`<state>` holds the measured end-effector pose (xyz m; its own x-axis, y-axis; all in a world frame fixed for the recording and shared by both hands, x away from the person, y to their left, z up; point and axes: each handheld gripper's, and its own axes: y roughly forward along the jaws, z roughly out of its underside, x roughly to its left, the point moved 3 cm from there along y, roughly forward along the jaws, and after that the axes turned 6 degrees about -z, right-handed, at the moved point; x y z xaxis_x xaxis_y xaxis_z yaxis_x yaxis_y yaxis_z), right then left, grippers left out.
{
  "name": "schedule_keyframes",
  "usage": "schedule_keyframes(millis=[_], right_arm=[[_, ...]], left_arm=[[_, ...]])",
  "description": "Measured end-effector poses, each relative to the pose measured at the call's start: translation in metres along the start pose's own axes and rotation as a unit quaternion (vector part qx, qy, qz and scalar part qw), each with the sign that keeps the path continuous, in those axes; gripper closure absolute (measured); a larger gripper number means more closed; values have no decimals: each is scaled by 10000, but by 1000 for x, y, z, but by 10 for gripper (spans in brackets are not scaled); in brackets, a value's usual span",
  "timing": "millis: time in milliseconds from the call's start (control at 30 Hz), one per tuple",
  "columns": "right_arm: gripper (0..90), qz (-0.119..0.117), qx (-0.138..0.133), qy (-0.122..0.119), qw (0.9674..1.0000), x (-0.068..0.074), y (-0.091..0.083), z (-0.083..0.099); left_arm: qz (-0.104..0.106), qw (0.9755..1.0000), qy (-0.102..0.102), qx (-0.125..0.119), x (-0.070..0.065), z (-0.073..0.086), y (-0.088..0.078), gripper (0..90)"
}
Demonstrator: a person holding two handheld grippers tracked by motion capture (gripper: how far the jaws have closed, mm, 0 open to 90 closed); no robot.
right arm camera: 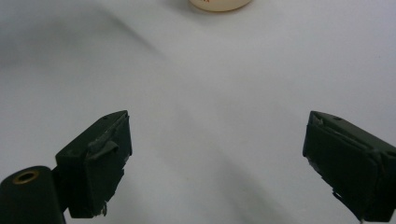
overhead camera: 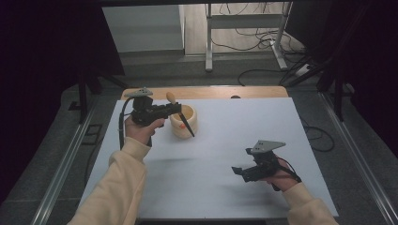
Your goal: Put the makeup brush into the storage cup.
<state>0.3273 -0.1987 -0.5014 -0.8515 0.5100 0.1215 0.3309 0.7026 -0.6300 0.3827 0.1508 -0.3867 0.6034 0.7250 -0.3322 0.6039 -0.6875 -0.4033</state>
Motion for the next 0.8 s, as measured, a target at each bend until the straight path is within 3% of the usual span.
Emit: schedule_keyframes(millis=[800], right_arm=[[84, -82, 69, -6, 9999, 1, 1, 1]], left_arm=[[-265, 9996, -42, -27, 16, -15, -5, 767]])
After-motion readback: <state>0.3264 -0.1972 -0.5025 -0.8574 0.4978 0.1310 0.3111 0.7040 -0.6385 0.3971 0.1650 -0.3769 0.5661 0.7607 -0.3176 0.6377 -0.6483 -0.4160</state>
